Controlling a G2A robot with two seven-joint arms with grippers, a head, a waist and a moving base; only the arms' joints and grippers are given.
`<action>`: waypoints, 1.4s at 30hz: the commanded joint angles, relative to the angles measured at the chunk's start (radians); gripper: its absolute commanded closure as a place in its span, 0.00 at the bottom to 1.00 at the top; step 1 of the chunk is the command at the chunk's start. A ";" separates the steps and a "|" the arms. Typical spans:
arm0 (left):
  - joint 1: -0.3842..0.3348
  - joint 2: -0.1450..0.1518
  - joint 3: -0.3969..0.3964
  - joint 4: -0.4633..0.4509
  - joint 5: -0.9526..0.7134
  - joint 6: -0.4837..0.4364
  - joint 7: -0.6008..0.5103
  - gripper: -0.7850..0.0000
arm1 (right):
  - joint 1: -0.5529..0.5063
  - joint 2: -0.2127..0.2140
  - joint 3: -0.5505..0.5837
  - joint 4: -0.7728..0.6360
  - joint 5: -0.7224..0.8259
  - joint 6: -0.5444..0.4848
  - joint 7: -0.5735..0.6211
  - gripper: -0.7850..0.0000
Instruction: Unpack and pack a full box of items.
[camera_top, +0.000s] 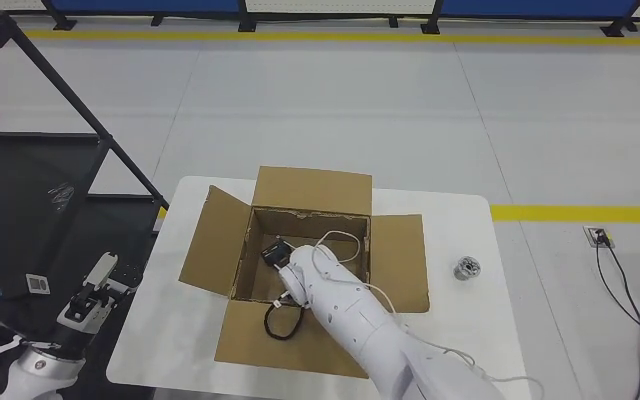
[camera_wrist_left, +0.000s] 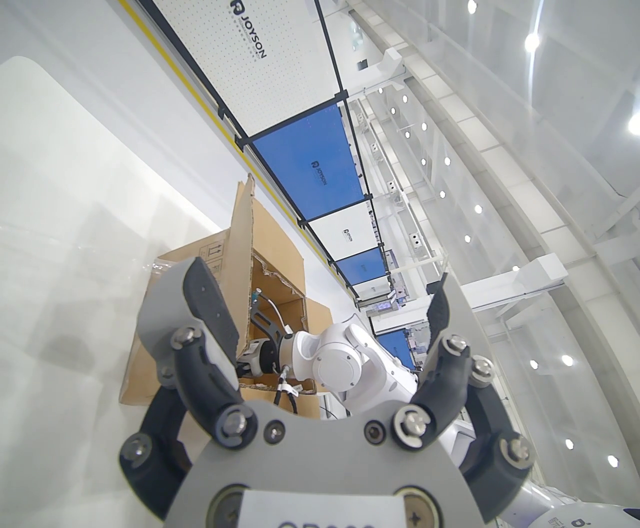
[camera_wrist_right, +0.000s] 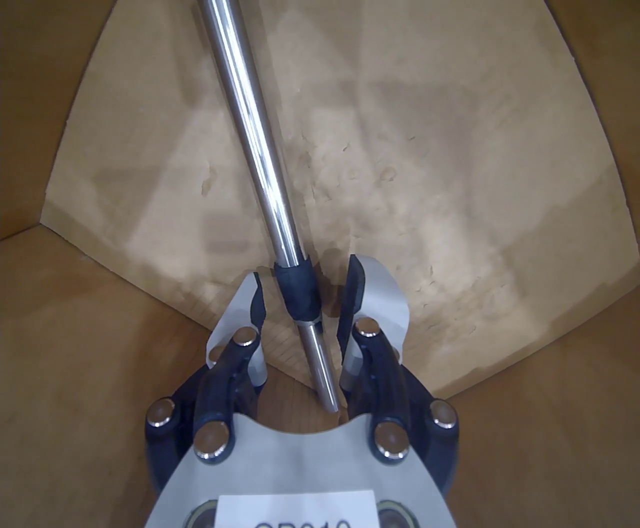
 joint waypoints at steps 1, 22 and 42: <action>0.000 0.000 0.000 0.000 0.000 0.000 0.000 0.00 | -0.002 -0.001 0.003 0.004 -0.001 0.003 -0.012 0.57; 0.000 0.000 0.000 0.000 0.000 0.000 0.000 0.00 | -0.006 -0.004 0.015 0.001 -0.040 0.039 -0.070 0.81; 0.000 0.000 0.000 0.000 0.000 0.000 0.000 0.00 | 0.030 0.003 0.068 -0.013 -0.002 -0.039 -0.115 1.00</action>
